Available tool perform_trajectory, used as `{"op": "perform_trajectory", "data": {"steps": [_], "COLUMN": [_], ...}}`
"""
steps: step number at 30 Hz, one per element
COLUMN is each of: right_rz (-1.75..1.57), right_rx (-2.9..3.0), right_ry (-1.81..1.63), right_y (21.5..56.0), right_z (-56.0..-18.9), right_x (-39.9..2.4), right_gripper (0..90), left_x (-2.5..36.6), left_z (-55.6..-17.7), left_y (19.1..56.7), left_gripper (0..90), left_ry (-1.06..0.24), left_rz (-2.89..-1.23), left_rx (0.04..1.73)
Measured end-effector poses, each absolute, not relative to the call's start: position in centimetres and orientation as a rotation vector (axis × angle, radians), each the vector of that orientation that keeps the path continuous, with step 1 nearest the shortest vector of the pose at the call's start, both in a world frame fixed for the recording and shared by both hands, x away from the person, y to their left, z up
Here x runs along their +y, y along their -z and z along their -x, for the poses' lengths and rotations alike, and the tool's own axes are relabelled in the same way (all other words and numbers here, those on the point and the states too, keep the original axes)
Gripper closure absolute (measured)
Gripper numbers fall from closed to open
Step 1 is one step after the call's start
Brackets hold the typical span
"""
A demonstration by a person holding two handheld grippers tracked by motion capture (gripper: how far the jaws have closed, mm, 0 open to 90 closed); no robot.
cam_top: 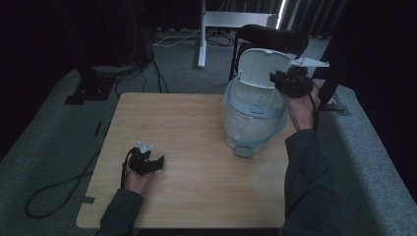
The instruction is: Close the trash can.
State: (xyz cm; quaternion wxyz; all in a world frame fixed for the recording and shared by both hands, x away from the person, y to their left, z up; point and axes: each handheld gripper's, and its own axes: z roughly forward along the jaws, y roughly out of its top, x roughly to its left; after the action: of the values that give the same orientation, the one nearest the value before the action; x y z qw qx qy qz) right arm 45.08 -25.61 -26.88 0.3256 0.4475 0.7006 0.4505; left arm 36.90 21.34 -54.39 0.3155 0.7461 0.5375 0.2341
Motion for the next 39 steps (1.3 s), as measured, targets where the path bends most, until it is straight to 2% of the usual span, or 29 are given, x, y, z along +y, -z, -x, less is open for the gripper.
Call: {"op": "perform_trajectory", "data": {"steps": [39], "right_rz": [-1.171], "right_rx": [1.754], "right_ry": [-1.172], "right_y": [23.7], "right_z": [-46.5], "right_x": [-24.0], "right_gripper": [76.6], "left_x": [21.3], "left_z": [-36.9], "left_y": [54.4], "left_gripper": [25.9], "left_ry": [-0.615], "left_rz": [-1.968], "left_rx": [1.416]}}
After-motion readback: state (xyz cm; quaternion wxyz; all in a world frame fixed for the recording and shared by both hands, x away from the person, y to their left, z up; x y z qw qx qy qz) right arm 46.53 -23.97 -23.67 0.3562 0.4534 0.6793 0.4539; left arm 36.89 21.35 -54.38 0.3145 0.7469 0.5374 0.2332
